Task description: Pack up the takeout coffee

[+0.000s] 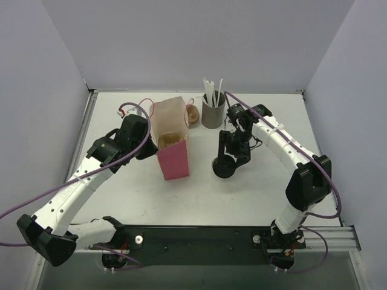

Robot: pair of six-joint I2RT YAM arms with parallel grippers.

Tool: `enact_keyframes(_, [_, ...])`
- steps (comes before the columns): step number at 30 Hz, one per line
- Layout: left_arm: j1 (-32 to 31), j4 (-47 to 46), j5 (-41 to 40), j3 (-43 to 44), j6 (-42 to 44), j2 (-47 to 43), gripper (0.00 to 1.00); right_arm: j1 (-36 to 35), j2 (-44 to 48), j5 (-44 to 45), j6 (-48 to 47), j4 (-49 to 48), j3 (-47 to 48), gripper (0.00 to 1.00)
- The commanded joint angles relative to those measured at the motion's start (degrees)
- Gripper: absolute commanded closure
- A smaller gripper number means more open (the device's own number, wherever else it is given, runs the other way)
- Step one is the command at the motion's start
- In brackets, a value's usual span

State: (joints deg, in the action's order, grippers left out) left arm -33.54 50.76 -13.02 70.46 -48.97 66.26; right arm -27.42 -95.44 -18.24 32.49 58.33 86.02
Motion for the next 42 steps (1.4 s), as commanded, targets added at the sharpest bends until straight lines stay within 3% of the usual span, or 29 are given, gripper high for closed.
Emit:
enact_keyframes(1, [0.3, 1.9, 1.0, 6.2, 2.9, 0.7, 1.0, -0.2, -2.4, -0.9, -1.6, 4.3, 1.5, 0.74])
enact_keyframes(13, [1.9, 0.8, 3.5, 4.9, 3.5, 1.1, 1.0, -0.2, -10.8, 0.7, -3.3, 6.1, 7.0, 0.58])
enact_keyframes(23, [3.0, 0.1, 5.0, 4.3, 3.8, 1.2, 1.0, 0.0, -16.1, 1.6, -3.7, 8.0, 13.6, 0.35])
enact_keyframes(32, [4.7, -0.1, 6.3, 3.9, 4.5, 1.0, 1.0, 0.3, -18.6, 2.4, -3.4, 9.3, 18.4, 0.28])
enact_keyframes(36, [5.1, -0.3, 6.9, 3.7, 4.7, 0.6, 1.0, 0.3, -18.7, 2.5, -3.0, 9.3, 20.9, 0.2])
enact_keyframes(42, [5.6, -0.3, 7.7, 3.2, 4.9, 0.3, 1.0, 0.3, -19.4, 2.8, -2.6, 9.3, 22.1, 0.18])
